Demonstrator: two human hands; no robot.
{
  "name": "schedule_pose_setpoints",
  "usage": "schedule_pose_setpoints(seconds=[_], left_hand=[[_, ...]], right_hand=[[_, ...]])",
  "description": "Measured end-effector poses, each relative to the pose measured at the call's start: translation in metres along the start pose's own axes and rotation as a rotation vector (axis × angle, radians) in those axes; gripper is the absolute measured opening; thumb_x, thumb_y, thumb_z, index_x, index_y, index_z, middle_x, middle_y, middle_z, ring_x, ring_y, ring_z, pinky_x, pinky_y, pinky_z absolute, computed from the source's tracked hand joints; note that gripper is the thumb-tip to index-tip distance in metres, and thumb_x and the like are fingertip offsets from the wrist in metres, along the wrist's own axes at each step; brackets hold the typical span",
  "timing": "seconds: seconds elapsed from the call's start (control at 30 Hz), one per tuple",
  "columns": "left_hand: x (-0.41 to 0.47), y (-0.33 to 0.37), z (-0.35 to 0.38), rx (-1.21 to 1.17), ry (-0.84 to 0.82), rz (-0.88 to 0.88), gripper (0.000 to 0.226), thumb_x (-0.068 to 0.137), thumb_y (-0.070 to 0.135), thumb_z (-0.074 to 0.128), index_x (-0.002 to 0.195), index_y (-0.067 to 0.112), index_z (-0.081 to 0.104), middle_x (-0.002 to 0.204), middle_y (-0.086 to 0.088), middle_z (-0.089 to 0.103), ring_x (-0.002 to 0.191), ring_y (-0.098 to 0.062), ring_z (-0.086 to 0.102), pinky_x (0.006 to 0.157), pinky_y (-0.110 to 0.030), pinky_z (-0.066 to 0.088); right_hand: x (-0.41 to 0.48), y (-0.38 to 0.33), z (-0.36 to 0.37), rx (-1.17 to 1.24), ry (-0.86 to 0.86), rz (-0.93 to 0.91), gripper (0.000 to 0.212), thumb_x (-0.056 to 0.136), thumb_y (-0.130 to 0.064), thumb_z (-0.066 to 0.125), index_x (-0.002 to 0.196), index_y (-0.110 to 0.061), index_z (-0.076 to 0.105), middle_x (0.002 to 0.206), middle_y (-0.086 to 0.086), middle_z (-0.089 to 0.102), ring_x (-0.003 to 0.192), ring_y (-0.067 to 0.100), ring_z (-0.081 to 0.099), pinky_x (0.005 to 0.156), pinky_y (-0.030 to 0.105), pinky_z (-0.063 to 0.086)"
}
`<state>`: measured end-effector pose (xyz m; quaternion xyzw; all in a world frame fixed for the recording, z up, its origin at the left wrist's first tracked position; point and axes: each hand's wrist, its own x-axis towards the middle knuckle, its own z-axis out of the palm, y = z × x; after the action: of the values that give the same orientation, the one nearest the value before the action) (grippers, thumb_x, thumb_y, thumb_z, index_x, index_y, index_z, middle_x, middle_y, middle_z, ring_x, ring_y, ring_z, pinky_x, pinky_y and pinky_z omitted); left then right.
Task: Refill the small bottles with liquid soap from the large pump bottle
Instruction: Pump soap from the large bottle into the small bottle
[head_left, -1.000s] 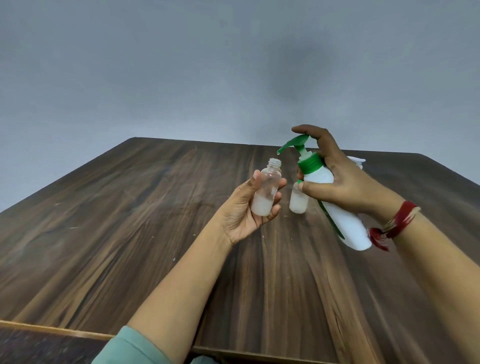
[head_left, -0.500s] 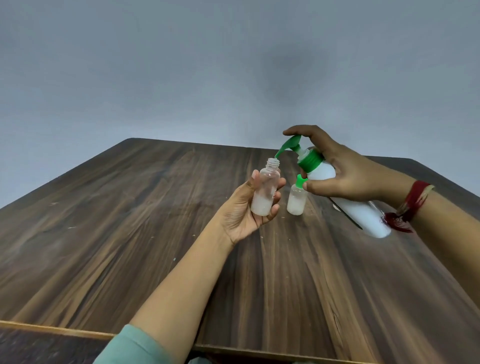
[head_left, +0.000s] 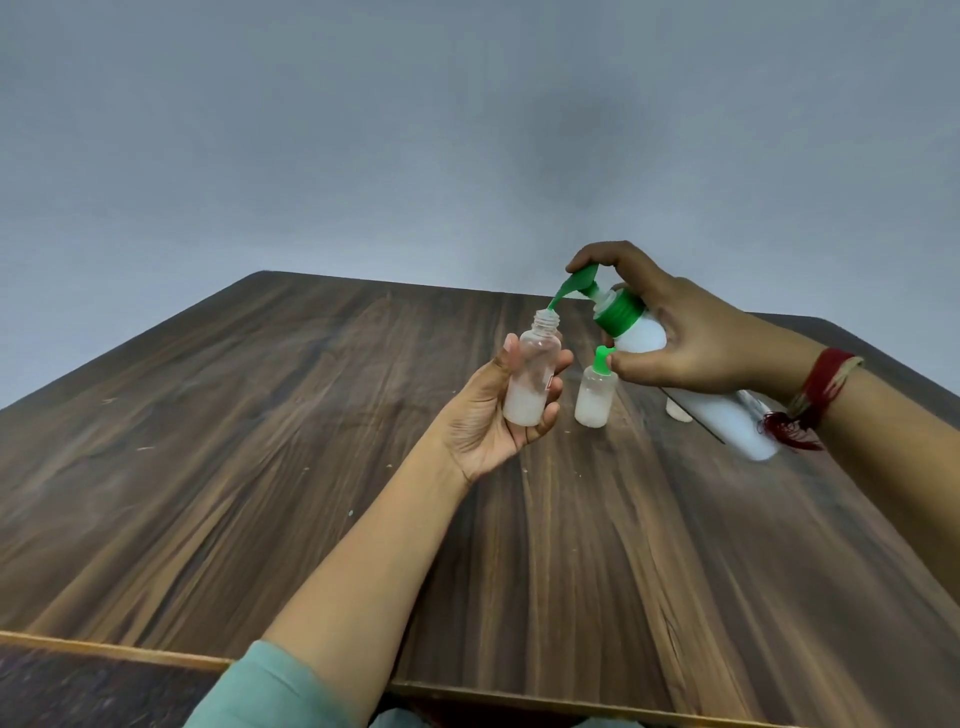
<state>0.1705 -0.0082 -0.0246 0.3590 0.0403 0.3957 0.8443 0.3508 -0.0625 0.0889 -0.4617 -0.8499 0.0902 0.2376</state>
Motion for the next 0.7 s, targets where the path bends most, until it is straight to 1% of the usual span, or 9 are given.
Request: schedule_pose_setpoints(seconds=[0.13,0.3,0.4,0.53,0.6,0.7], left_hand=[[0.0001,0.0004,0.0,0.003,0.001,0.001,0.062,0.049,0.035,0.094,0.101,0.011,0.071,0.097,-0.007,0.069,0.071,-0.013,0.068,0.056,-0.027,0.059],[-0.0001,0.0002,0.0007,0.014,0.008,0.002,0.06,0.047,0.036,0.094,0.097,0.011,0.074,0.096,-0.007,0.07,0.07,-0.012,0.068,0.056,-0.027,0.059],[0.0002,-0.0003,0.001,0.017,0.01,0.0,0.064,0.047,0.037,0.094,0.1,0.011,0.072,0.097,-0.006,0.07,0.07,-0.012,0.068,0.055,-0.027,0.059],[-0.0002,0.0001,0.0013,0.028,0.007,0.0,0.058,0.046,0.038,0.094,0.095,0.012,0.076,0.096,-0.005,0.07,0.07,-0.011,0.067,0.055,-0.026,0.059],[-0.0006,0.0003,0.0015,0.022,0.01,0.001,0.061,0.046,0.037,0.094,0.098,0.011,0.074,0.096,-0.006,0.07,0.07,-0.012,0.068,0.055,-0.027,0.059],[-0.0009,0.0003,0.002,0.02,0.018,0.005,0.07,0.046,0.037,0.094,0.104,0.01,0.067,0.097,-0.007,0.07,0.07,-0.012,0.068,0.055,-0.027,0.059]], right_hand=[[0.0012,0.0005,0.0019,0.001,-0.003,-0.004,0.066,0.073,-0.022,0.061,0.127,-0.045,0.032,0.091,0.014,0.06,0.079,0.033,0.061,0.073,0.056,0.051],[0.0013,0.0007,0.002,0.009,0.002,-0.001,0.064,0.071,-0.021,0.06,0.125,-0.044,0.033,0.093,0.016,0.061,0.081,0.033,0.061,0.076,0.058,0.05],[0.0008,0.0005,0.0016,0.004,-0.006,0.005,0.062,0.071,-0.021,0.06,0.123,-0.043,0.035,0.09,0.015,0.061,0.078,0.032,0.061,0.074,0.056,0.05],[0.0005,0.0001,0.0,0.012,0.008,0.001,0.06,0.071,-0.02,0.059,0.122,-0.04,0.036,0.086,0.013,0.06,0.074,0.029,0.059,0.071,0.053,0.051],[0.001,0.0004,-0.0001,0.015,0.015,-0.004,0.061,0.071,-0.019,0.06,0.123,-0.04,0.036,0.085,0.013,0.06,0.072,0.028,0.059,0.069,0.052,0.051],[0.0016,0.0016,0.0007,0.024,0.029,-0.005,0.065,0.071,-0.019,0.06,0.127,-0.042,0.034,0.088,0.014,0.06,0.074,0.028,0.06,0.07,0.051,0.052]])
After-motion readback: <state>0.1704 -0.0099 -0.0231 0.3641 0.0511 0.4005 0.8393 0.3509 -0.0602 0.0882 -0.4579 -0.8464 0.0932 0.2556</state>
